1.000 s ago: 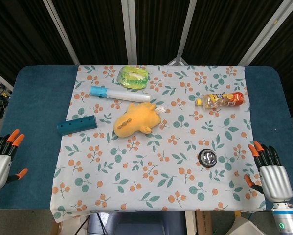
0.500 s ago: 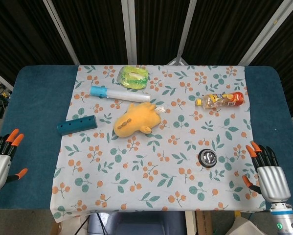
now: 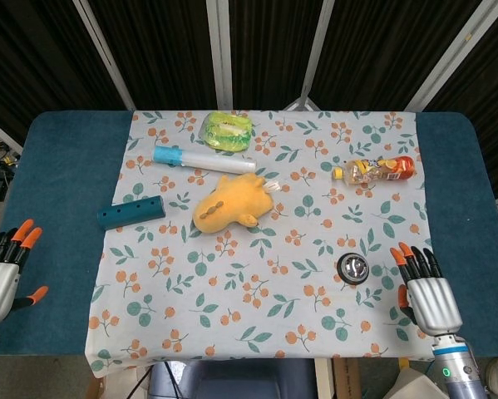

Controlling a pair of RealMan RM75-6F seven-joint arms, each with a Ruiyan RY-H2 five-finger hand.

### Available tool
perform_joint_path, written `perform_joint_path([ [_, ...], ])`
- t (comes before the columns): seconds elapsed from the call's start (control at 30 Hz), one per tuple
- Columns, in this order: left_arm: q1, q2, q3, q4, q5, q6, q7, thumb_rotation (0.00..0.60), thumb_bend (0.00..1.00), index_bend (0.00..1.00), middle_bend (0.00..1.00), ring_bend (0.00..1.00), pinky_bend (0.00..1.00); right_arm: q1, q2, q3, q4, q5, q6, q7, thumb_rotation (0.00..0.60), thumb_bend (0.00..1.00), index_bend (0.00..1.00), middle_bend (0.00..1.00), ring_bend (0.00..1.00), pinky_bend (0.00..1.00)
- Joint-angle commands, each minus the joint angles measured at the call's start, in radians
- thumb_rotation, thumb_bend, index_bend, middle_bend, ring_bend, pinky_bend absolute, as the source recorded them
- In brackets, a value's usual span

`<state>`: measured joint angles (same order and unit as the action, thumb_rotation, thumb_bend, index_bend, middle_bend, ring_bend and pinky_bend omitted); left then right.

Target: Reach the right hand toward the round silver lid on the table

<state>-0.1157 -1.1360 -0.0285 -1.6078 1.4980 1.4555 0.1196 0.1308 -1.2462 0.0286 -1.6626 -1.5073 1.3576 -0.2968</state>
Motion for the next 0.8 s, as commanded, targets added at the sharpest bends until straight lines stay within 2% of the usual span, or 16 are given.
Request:
perform_joint_path([
  [0.03, 0.000, 0.000, 0.001, 0.002, 0.000, -0.001, -0.003, 0.600, 0.04, 0.00, 0.00, 0.00, 0.00, 0.022, -0.053, 0.002, 0.012, 0.033, -0.041, -0.071, 0.600, 0.82, 0.00, 0.00, 0.00, 0.00],
  [0.33, -0.003, 0.003, 0.001, 0.006, -0.003, -0.010, -0.019, 0.600, 0.04, 0.00, 0.00, 0.00, 0.00, 0.051, -0.144, 0.008, 0.058, 0.088, -0.087, -0.176, 0.600, 0.87, 0.00, 0.00, 0.00, 0.00],
  [0.8, -0.005, 0.001, 0.002, 0.003, -0.006, -0.016, -0.014, 0.600, 0.04, 0.00, 0.00, 0.00, 0.00, 0.068, -0.168, -0.004, 0.082, 0.111, -0.113, -0.193, 0.600, 0.87, 0.00, 0.00, 0.00, 0.00],
])
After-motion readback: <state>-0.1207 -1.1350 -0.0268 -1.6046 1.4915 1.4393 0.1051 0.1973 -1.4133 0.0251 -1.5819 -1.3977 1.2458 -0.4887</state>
